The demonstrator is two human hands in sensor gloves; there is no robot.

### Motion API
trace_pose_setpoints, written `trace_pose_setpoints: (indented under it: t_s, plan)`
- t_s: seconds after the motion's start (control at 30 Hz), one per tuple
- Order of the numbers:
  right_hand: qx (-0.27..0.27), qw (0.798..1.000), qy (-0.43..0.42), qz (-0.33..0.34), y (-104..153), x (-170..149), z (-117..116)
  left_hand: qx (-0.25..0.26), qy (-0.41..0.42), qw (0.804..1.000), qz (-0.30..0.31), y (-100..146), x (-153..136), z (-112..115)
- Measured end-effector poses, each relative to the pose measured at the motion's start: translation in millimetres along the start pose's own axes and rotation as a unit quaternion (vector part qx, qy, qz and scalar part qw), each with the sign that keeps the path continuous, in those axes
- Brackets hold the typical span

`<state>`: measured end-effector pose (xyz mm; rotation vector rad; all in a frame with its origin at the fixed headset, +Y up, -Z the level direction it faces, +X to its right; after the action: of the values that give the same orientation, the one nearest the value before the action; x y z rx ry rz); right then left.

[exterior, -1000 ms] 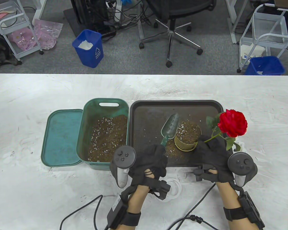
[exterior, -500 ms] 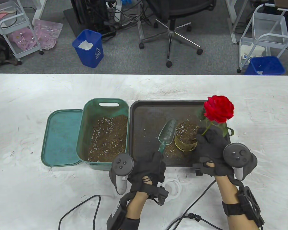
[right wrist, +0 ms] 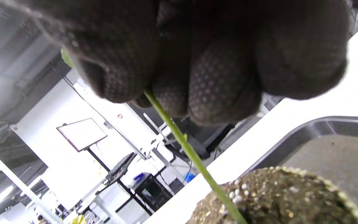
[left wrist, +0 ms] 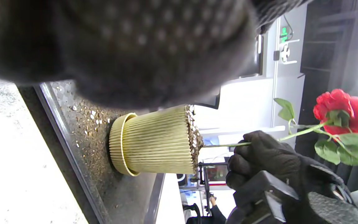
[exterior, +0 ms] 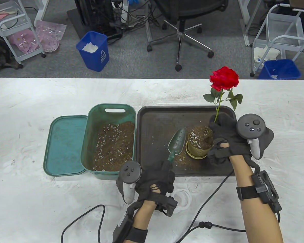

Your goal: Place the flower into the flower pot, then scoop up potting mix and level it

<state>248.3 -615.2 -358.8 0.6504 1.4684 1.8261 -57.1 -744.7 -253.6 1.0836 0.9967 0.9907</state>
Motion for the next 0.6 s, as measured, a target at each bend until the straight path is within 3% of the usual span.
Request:
trace_pose_setpoints:
  t_s: [0.33, 0.47, 0.6]
  plan:
    - [0.027, 1.0, -0.01, 0.012, -8.3, 16.0, -5.9, -0.005, 0.006, 1.0, -0.013, -0.6, -4.4, 4.4]
    - [0.05, 0.997, 0.043, 0.035, -5.9, 16.7, -22.0, -0.008, 0.005, 1.0, -0.013, 0.0, -3.8, 8.5]
    - [0.056, 0.997, 0.028, 0.051, -4.0, 20.4, -21.9, -0.02, 0.009, 1.0, -0.013, 1.6, 7.9, 16.2]
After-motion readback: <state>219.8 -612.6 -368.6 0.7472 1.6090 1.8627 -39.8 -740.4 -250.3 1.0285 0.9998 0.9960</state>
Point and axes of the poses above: the tracker on the back of each hand, its own x axis roughly to the thumb side, its own y axis roughly from the fingertips to the wrist, z = x × y, the point moved 5 cm from there along -y, roughly from the wrist to the fingertips, and after that the axes turned 4 degrees about -y, right-handed, at the moved point
